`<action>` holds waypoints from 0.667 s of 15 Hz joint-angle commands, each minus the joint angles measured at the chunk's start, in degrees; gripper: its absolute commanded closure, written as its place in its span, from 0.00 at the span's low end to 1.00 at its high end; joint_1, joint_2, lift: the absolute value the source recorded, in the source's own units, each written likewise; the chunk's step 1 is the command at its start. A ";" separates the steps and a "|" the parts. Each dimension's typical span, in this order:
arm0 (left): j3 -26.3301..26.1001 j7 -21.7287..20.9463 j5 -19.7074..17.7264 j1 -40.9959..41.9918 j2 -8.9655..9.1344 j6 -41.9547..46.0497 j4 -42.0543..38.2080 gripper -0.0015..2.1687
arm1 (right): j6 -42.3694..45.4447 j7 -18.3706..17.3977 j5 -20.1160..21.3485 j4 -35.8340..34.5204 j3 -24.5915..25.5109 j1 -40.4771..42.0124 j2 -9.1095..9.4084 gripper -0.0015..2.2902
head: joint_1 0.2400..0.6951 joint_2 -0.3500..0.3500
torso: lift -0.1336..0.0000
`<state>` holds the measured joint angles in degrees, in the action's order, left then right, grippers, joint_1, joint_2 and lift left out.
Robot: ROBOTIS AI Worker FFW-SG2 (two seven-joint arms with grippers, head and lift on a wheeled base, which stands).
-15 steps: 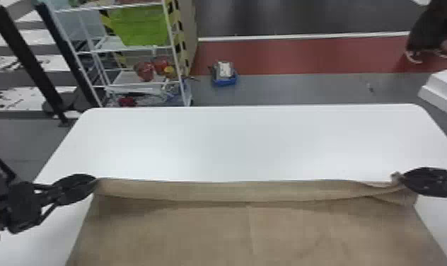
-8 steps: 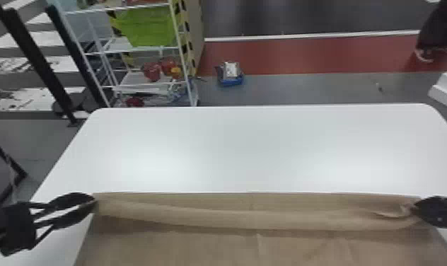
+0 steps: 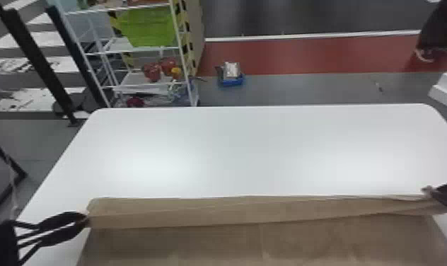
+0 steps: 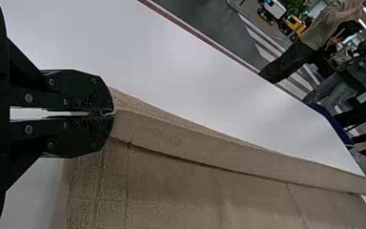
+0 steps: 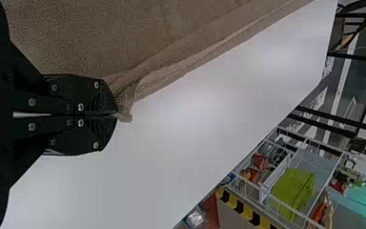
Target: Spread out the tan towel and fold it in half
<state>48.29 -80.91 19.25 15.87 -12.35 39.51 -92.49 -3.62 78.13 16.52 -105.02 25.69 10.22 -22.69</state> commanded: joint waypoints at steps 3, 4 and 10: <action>1.10 -0.74 -1.41 2.49 -0.05 3.95 0.29 0.50 | 1.02 0.19 0.35 0.34 -0.37 3.40 -0.86 0.63 | 1.00 0.66 | 0.00; 0.92 -0.92 -1.32 2.58 0.13 4.65 0.46 0.50 | 2.26 0.19 1.58 0.52 -1.52 3.84 -0.60 0.63 | 1.00 0.66 | 0.00; 1.72 -1.27 -2.73 4.96 1.80 9.22 -2.08 0.50 | 1.02 0.19 1.58 -1.59 -0.37 2.26 -0.60 0.63 | 1.00 0.69 | 0.00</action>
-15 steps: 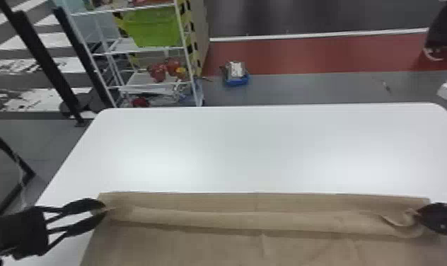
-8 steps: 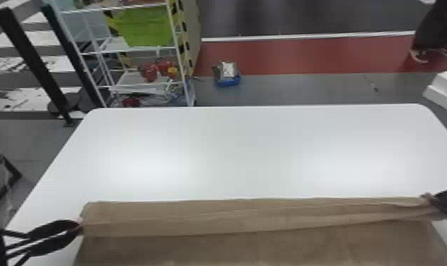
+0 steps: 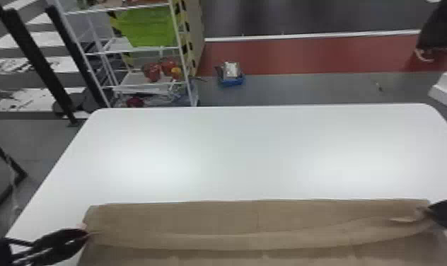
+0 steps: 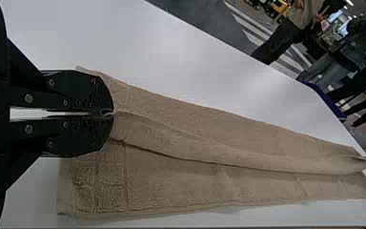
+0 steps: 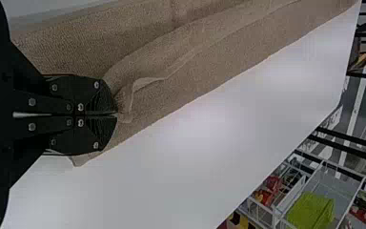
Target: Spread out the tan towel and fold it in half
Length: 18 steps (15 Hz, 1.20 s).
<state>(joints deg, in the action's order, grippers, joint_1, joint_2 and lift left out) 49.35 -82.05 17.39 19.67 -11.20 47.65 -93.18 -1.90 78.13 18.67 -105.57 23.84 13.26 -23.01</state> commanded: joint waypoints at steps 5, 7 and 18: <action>0.48 -1.01 -1.04 4.50 1.80 2.13 -4.03 0.50 | 0.54 0.19 1.46 -1.75 2.09 0.80 -0.90 0.63 | 1.00 0.63 | 0.00; -0.31 -1.01 -0.69 5.02 1.97 2.31 -4.03 0.50 | 3.35 0.19 4.44 0.54 1.03 0.89 -0.90 0.63 | 1.00 0.60 | 0.00; 0.39 -1.89 2.39 5.11 1.36 5.47 -2.27 0.49 | 3.88 0.19 5.06 1.06 -0.20 1.15 -0.81 0.63 | 1.00 0.60 | 0.00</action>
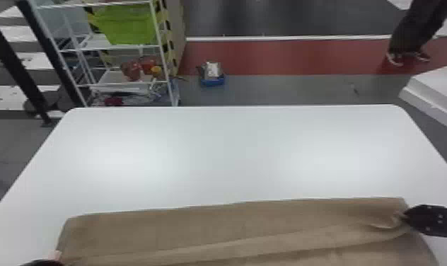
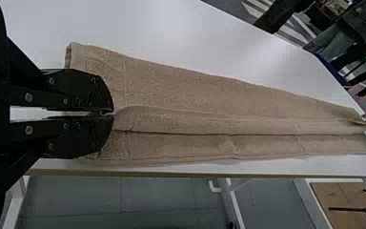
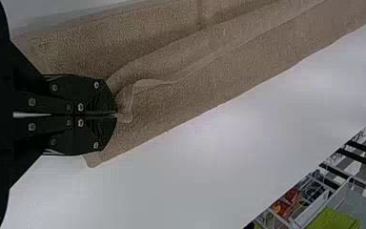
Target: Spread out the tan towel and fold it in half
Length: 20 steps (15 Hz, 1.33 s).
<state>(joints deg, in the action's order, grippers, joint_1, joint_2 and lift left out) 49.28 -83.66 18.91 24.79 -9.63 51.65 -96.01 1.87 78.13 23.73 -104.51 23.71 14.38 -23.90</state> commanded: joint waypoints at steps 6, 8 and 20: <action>2.58 -0.18 1.75 0.00 -0.57 2.70 1.87 0.01 | -0.07 0.19 0.35 0.01 -1.48 -0.05 0.17 0.63 | 1.00 0.65 | 0.00; 3.98 -0.54 1.66 0.00 -0.66 2.70 1.70 0.01 | -0.07 0.19 0.44 -0.08 -1.65 -0.05 0.26 0.63 | 1.00 0.68 | 0.00; 5.83 8.08 -6.07 -3.43 -0.48 -2.04 1.79 0.02 | 5.55 0.19 3.08 -4.92 2.39 7.59 -0.62 0.63 | 1.00 0.76 | 0.00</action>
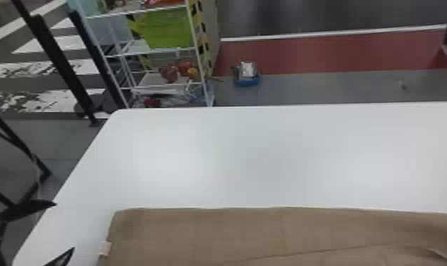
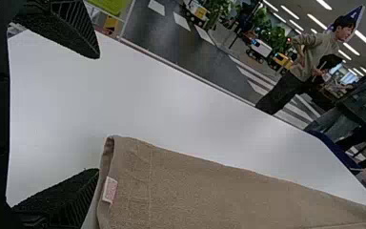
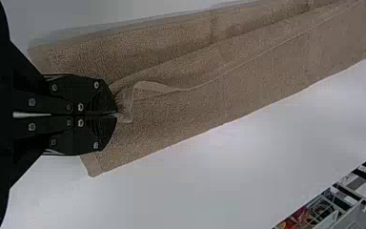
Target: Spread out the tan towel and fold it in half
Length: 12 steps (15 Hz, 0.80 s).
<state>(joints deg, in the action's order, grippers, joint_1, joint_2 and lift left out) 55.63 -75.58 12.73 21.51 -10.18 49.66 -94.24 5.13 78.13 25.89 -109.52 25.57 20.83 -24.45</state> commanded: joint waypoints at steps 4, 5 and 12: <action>-0.70 0.34 0.10 -0.15 0.25 -0.05 0.20 0.02 | 10.56 0.19 -1.28 -0.34 2.47 4.13 -0.16 0.63 | 1.00 0.74 | 0.00; -0.70 0.43 0.01 -0.15 0.34 -0.05 0.28 0.02 | 10.91 0.19 -1.19 -0.69 2.64 4.75 -0.25 0.63 | 1.00 0.75 | 0.00; -0.79 0.78 0.45 -0.51 0.25 -0.05 1.25 0.02 | 14.42 0.19 1.27 -2.10 4.93 6.59 -0.69 0.05 | 1.00 0.76 | 0.00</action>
<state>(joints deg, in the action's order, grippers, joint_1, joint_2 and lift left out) 54.84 -74.78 13.11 21.01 -9.92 49.61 -93.04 19.43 78.13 26.96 -111.25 29.67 27.16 -24.85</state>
